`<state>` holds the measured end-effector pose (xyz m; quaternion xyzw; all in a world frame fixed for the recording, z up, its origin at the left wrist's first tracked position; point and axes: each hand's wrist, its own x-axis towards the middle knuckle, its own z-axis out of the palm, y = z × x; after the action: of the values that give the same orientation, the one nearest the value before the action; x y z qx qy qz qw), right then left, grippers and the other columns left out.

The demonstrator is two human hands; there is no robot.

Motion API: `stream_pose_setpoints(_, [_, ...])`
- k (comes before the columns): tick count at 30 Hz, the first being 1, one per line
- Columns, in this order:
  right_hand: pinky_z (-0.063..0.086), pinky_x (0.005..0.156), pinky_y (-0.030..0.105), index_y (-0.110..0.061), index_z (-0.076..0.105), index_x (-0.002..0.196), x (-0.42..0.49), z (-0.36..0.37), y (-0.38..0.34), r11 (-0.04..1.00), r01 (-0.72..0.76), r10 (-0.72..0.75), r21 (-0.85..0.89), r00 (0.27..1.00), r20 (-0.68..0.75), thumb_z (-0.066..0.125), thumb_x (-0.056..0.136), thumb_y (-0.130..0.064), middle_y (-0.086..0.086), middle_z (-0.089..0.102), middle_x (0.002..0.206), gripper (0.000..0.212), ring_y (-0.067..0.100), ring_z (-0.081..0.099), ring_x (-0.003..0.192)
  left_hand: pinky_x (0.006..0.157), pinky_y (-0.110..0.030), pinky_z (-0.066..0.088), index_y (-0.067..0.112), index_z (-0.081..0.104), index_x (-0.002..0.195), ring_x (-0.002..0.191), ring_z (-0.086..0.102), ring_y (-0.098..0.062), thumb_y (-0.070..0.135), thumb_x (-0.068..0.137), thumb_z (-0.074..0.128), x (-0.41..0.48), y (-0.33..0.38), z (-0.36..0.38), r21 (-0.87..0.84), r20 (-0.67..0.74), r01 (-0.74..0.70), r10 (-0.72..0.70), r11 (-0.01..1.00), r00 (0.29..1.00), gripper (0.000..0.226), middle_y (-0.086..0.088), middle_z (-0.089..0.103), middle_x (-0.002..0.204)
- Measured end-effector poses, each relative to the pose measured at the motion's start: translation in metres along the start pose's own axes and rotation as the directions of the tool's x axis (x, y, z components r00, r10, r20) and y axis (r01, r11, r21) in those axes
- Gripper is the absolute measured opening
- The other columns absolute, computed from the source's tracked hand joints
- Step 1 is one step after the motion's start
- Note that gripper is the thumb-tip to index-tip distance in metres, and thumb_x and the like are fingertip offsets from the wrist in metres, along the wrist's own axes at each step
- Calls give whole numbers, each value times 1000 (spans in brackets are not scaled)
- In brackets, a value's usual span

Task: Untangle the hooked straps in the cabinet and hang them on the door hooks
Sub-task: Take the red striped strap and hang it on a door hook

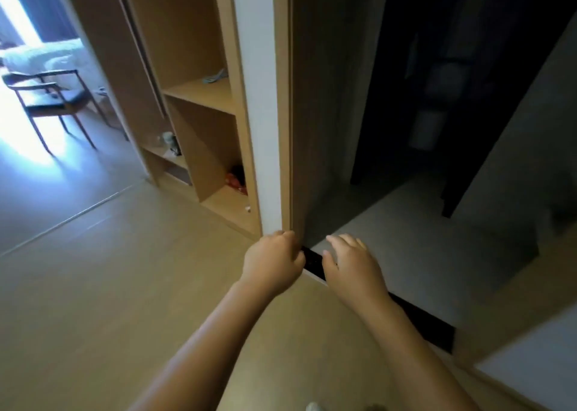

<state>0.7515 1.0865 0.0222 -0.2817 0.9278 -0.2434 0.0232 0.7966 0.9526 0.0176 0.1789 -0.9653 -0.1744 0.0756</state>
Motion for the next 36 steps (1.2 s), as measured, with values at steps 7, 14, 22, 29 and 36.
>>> stream_pose_setpoints(7, [29,105,32,-12,41,134,95,27,-6,971,205,-188,-121,972,139,31,99,-25,4,47,135,39,20,40,124,83,-33,50,19,55,122,108,56,-20,36,90,46,58,-63,6,28,-56,222,-221,975,974,38,-1,59,120])
stream_pose_setpoints(14, [31,102,34,-12,44,130,184,75,-21,939,331,-295,-91,913,282,34,97,-26,4,49,131,37,21,42,120,89,-34,48,20,53,125,115,53,-21,38,90,47,102,-107,25,-24,3,391,-391,920,921,40,-1,56,124])
stream_pose_setpoints(22, [25,108,35,-11,39,136,259,148,-48,926,366,-281,-90,828,485,35,97,-28,7,45,137,43,24,36,127,88,-31,45,20,52,126,114,53,-19,37,91,47,142,-195,30,-99,92,548,-540,831,836,39,-1,56,125])
stream_pose_setpoints(29, [30,103,33,-11,42,133,364,208,-121,938,341,-272,-65,839,471,36,97,-27,6,47,133,40,22,39,122,91,-32,46,20,51,127,114,54,-19,35,91,49,227,-300,6,-127,203,513,-485,849,851,39,-1,56,127])
stream_pose_setpoints(36, [31,100,33,-10,45,130,474,246,-213,965,254,-203,-71,887,415,38,96,-28,7,48,133,38,23,39,122,96,-34,44,18,50,129,119,50,-21,35,91,47,330,-403,-40,-60,205,385,-366,921,908,42,-4,56,127])
